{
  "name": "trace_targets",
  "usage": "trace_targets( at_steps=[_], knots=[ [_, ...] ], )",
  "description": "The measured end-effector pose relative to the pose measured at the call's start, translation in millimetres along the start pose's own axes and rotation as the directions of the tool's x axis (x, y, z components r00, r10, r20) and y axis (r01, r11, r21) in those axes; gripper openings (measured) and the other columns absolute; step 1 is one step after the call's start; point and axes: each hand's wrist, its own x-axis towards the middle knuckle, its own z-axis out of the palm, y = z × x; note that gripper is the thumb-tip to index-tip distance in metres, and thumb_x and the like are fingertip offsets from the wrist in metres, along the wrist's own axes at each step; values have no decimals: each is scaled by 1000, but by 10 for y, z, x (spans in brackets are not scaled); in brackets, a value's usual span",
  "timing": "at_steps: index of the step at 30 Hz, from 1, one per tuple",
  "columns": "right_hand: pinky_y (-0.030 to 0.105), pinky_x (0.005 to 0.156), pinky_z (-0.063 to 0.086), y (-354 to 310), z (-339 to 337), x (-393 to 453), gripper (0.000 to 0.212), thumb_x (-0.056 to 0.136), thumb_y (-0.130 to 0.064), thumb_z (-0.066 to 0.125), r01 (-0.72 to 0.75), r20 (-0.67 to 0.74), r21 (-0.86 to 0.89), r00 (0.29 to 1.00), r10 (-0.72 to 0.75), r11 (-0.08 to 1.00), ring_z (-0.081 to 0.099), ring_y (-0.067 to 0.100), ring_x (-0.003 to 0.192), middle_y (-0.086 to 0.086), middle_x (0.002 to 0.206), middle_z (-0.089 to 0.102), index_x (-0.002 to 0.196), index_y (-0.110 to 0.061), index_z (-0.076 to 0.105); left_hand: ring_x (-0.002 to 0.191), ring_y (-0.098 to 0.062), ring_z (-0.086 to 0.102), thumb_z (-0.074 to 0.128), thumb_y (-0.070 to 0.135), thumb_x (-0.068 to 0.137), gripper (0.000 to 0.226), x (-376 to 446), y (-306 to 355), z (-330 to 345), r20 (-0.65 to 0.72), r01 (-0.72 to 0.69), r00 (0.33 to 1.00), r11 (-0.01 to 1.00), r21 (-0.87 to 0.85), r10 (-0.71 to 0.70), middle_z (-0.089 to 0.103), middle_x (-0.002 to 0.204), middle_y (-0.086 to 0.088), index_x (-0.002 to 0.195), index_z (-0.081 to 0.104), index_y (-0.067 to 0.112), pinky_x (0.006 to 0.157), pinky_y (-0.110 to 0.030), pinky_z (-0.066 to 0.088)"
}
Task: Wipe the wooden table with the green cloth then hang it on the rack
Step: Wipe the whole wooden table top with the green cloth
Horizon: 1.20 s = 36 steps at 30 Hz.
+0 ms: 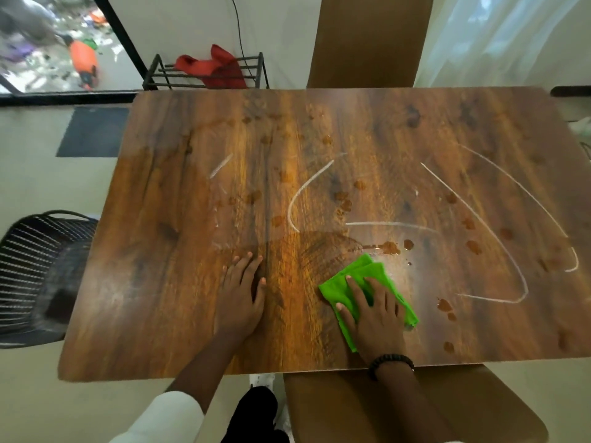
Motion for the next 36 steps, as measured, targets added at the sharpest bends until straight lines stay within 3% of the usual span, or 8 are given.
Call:
trace_targets(
  at_steps=[5,8,14,16,19,24,31,36],
  knots=[
    [49,85,46,-259,89,463,31,98,-30,53,-103,-145,351,976,163,931,46,33,101,16,123,55,125,-20,63,143,-11,22,40,39,100,47,48,-49,-219,28,90,996,988,-126,-87,28,155,8,146,32,34,118,-44,25],
    [46,82,48,-809,60,823,28,92,-37,54,1,-178,614,974,137,790,54,31,94,9,106,61,111,-23,70,141,-12,28,35,45,99,48,248,-317,-370,-29,116,992,984,-135,-121,33,152,9,146,33,35,115,-45,30],
    [44,111,30,-2102,224,1132,42,102,-50,35,615,-143,236,788,-599,752,36,23,137,-5,146,44,143,-45,41,137,-20,38,41,32,99,43,744,-803,-823,-209,140,969,990,13,-134,45,146,-1,140,48,20,117,-34,22],
    [48,118,12,-2178,244,1445,47,103,-53,25,633,-87,191,772,-630,750,17,25,148,-8,158,28,149,-45,29,137,-20,37,48,26,99,41,882,-936,-962,-230,150,964,987,64,-132,46,146,0,139,49,20,115,-21,9],
    [51,119,14,-2228,186,2230,52,100,-54,18,562,-99,115,827,-553,819,19,31,148,-7,158,24,149,-41,30,140,-17,34,47,29,99,41,1186,-1130,-1078,-221,147,966,988,37,-135,44,147,5,140,47,24,117,-22,9],
    [55,118,12,-2709,-49,3343,66,91,-59,11,136,-106,206,988,-116,969,19,37,146,0,159,28,150,-36,31,141,-14,30,38,37,101,44,1997,-1479,-1297,-194,81,978,996,27,-75,39,150,6,144,41,27,118,-38,23],
    [48,121,5,-3125,43,2951,52,102,-55,17,694,20,71,718,-696,717,5,22,150,-13,161,15,152,-44,16,136,-22,38,37,35,99,45,2701,-1962,-1586,-205,88,975,996,17,-82,44,146,-2,141,44,20,114,-43,29],
    [54,120,7,-2765,-62,3990,60,96,-59,4,108,-62,101,993,-103,989,12,29,149,-10,161,17,153,-43,16,141,-21,30,30,41,95,49,2661,-2206,-1662,-217,204,955,979,-7,-201,42,147,3,140,44,27,118,-50,14]
  ],
)
